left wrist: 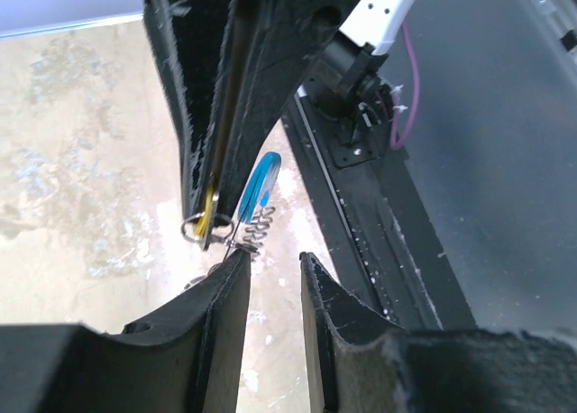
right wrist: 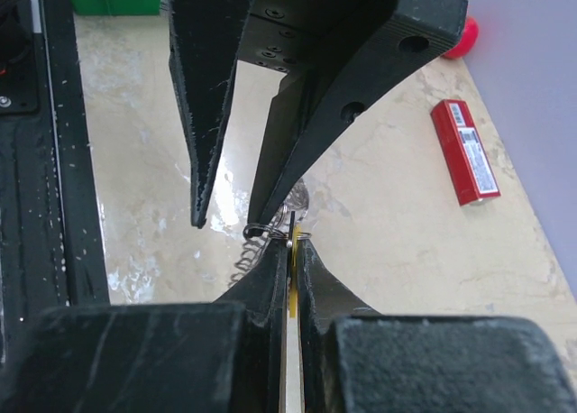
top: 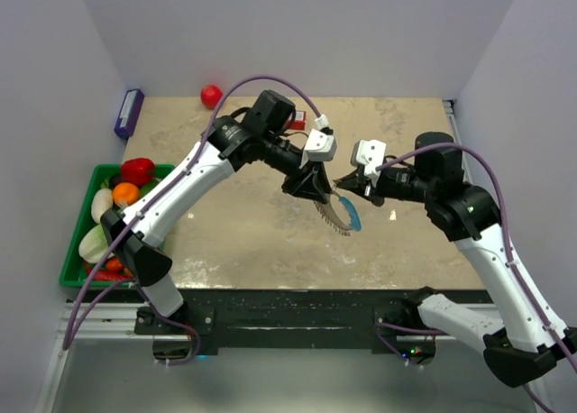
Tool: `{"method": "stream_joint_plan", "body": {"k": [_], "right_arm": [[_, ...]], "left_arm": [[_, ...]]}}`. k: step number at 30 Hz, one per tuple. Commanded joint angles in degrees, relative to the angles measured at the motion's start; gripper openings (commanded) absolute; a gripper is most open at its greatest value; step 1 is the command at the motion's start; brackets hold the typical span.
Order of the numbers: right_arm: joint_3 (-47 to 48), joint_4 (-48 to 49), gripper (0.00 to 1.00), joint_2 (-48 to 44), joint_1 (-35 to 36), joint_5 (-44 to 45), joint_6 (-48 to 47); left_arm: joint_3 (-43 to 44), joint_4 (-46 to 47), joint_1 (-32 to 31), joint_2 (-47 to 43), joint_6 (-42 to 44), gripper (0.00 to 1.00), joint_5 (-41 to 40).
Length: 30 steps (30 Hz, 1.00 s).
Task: Remove the keys from the keyring
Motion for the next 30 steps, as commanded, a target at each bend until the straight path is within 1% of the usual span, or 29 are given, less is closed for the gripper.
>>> {"method": "stream_joint_plan", "body": {"k": [1, 2, 7, 13, 14, 18, 20, 21, 24, 30], "right_arm": [[4.4, 0.1, 0.00, -0.3, 0.2, -0.1, -3.9], [5.0, -0.8, 0.00, -0.1, 0.2, -0.5, -4.9], [6.6, -2.1, 0.00, 0.3, 0.2, -0.4, -7.6], [8.5, -4.7, 0.00, 0.8, 0.2, -1.4, -13.5], [9.1, -6.2, 0.00, 0.9, 0.2, -1.8, -16.1], [10.7, -8.8, 0.00, 1.5, 0.2, -3.4, -21.7], [11.8, -10.9, 0.00, 1.8, 0.2, -5.6, -25.5], [12.1, -11.8, 0.00, 1.8, 0.2, -6.1, -26.9], [13.8, -13.3, 0.00, 2.3, 0.2, -7.2, -29.7], [16.7, -16.5, 0.00, 4.0, 0.2, -8.0, -34.1]], "left_arm": [[1.3, 2.8, 0.7, -4.3, -1.5, 0.34, -4.6], [0.9, 3.1, 0.9, -4.6, -1.8, 0.34, -6.1], [0.8, 3.8, 1.5, -5.5, -2.0, 0.35, -7.4], [1.1, 5.6, 2.4, -6.5, -3.2, 0.35, -10.8], [1.1, 6.0, 2.5, -6.5, -3.8, 0.35, -11.8], [1.1, 8.8, 2.7, -6.2, -4.9, 0.35, -16.3], [-1.2, 11.9, 2.9, -7.2, -5.8, 0.36, -17.4], [-2.0, 14.5, 3.0, -7.6, -5.8, 0.41, -18.2], [-2.9, 16.1, 3.1, -8.0, -5.1, 0.50, -17.7], [0.6, 14.2, 3.1, -3.8, -4.4, 0.60, -12.1]]}}
